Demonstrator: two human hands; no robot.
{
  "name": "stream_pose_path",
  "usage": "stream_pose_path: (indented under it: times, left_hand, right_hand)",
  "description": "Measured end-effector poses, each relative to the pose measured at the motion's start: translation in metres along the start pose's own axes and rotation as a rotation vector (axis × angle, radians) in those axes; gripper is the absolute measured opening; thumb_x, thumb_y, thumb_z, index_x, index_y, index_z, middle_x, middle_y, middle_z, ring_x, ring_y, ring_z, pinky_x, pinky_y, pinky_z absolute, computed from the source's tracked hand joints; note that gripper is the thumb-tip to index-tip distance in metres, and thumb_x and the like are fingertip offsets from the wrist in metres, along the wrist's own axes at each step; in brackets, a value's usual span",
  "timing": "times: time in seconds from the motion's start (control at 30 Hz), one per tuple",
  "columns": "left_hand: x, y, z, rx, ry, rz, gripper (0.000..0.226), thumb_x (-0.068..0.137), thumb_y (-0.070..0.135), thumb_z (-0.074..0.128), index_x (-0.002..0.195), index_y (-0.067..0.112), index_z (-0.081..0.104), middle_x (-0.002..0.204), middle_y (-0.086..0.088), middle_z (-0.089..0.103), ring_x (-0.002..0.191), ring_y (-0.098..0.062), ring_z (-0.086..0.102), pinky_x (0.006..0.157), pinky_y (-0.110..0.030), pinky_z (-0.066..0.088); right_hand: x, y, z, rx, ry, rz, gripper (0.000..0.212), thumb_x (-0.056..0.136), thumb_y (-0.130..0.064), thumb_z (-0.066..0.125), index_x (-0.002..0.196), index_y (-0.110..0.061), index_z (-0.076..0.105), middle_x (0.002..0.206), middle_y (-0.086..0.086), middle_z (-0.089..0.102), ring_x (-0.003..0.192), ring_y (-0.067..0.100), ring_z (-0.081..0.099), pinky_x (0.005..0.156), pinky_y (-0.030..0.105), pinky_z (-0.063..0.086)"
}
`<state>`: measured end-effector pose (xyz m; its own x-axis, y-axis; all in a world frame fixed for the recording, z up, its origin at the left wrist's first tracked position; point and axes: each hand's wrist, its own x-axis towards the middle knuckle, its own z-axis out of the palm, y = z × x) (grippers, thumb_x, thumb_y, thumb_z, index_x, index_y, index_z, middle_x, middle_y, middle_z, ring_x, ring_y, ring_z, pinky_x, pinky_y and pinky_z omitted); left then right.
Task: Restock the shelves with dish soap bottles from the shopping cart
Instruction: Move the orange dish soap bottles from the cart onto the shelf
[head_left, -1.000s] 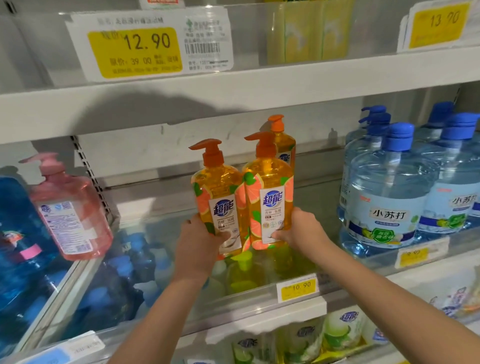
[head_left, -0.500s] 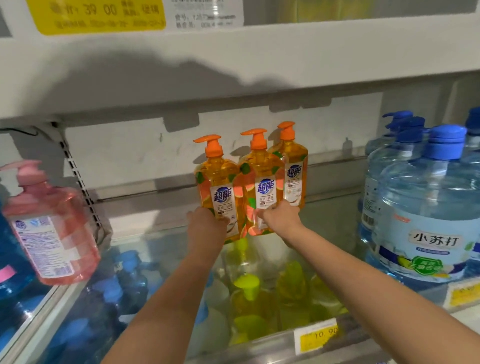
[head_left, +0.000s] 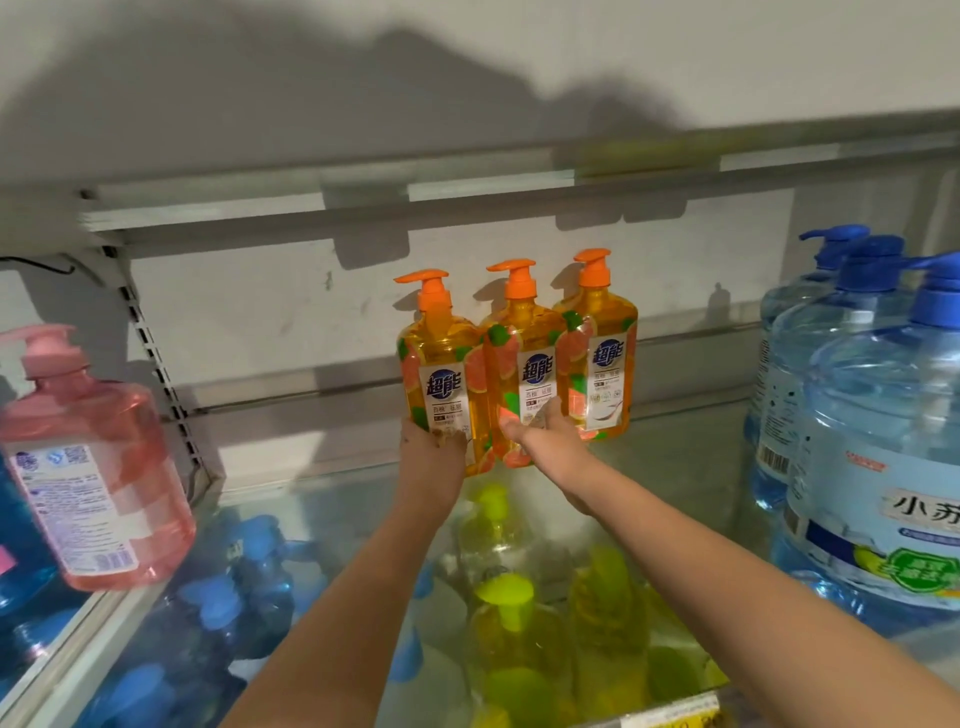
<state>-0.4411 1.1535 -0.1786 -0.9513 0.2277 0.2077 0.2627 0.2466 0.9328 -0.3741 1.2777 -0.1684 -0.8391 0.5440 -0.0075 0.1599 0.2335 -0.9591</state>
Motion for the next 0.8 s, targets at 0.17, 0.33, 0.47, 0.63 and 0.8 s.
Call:
stream_pose_path:
  times: [0.17,0.33,0.47,0.63,0.8]
  left_hand:
    - [0.007,-0.029,0.001,-0.014,-0.096,0.119,0.069,0.072,0.049,0.056,0.135,0.024,0.040,0.129,-0.005,0.052,0.119,-0.022,0.052,0.099,-0.046,0.045]
    - [-0.009,-0.020,-0.008,0.222,-0.198,0.174,0.076,0.087,0.044,0.056,0.147,0.012,0.021,0.147,-0.016,0.028,0.135,-0.029,0.034,0.110,-0.045,0.033]
    - [-0.011,-0.011,-0.011,0.280,-0.182,0.112,0.076,0.093,0.033,0.053,0.149,0.005,0.009,0.151,-0.014,0.015,0.137,-0.029,0.032,0.112,-0.042,0.028]
    - [-0.010,-0.014,-0.014,0.306,-0.181,0.130,0.076,0.093,0.036,0.053,0.150,0.011,0.009,0.152,-0.010,0.020,0.135,-0.028,0.033,0.110,-0.041,0.030]
    - [-0.012,-0.009,-0.023,0.271,-0.223,0.145,0.070,0.092,0.032,0.057,0.150,0.027,0.017,0.144,-0.002,0.039,0.131,-0.019,0.038,0.105,-0.036,0.034]
  right_hand:
    - [-0.005,0.006,0.003,-0.079,-0.014,-0.041,0.090,0.087,-0.051,0.056,0.153,-0.021,0.002,0.159,0.010,0.011,0.144,0.029,0.023,0.116,0.049,0.021]
    - [-0.007,0.006,0.010,-0.143,-0.029,-0.086,0.094,0.082,-0.058,0.053,0.153,-0.022,0.003,0.158,0.017,0.011,0.145,0.033,0.015,0.114,0.051,0.024]
    - [-0.009,0.004,0.008,-0.179,-0.054,-0.077,0.093,0.084,-0.063,0.049,0.152,-0.024,0.000,0.159,0.015,0.005,0.147,0.031,0.009,0.116,0.050,0.020]
    - [-0.008,0.007,-0.001,-0.171,-0.091,-0.038,0.077,0.093,-0.054,0.045,0.152,-0.028,0.002,0.157,0.007,0.024,0.147,0.021,0.007,0.119,0.043,0.012]
    - [-0.030,-0.002,-0.003,-0.140,-0.105,-0.094,0.061,0.099,-0.038,0.043,0.152,-0.017,0.019,0.156,0.002,0.025,0.143,0.019,0.024,0.111,0.027,0.021]
